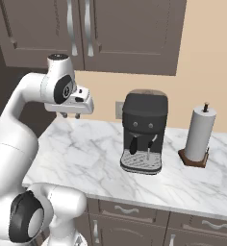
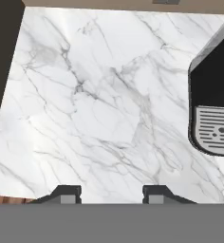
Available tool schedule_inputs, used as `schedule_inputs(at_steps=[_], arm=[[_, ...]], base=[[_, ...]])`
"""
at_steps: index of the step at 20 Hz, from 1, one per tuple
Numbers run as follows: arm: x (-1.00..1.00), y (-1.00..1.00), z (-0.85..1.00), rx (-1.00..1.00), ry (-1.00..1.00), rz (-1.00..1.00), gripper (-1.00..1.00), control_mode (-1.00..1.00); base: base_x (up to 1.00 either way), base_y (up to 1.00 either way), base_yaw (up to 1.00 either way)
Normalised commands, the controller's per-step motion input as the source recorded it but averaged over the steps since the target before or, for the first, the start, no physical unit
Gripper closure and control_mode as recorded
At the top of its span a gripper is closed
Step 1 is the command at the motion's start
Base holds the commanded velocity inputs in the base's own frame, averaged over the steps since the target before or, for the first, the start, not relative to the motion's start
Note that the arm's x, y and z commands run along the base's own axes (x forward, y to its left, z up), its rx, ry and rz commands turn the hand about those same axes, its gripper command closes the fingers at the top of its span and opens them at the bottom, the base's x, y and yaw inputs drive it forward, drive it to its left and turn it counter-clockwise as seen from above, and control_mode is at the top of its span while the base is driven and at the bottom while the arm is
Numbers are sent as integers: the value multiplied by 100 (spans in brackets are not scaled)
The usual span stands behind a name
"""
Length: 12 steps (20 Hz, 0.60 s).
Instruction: Open the cabinet, pick the kettle from the cabinet, and place it in the sink.
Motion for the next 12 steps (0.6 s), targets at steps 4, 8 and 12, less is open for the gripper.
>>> schedule_inputs(at_steps=[4, 8, 12], arm=[[-10, 0, 0, 0, -9, 0, -100, -100], [-22, 1, 2, 0, -31, 0, -100, -100], [-18, 4, 18, 0, -27, 0, -100, -100]], base=[[0, 0, 0], [0, 0, 0], [0, 0, 0]])
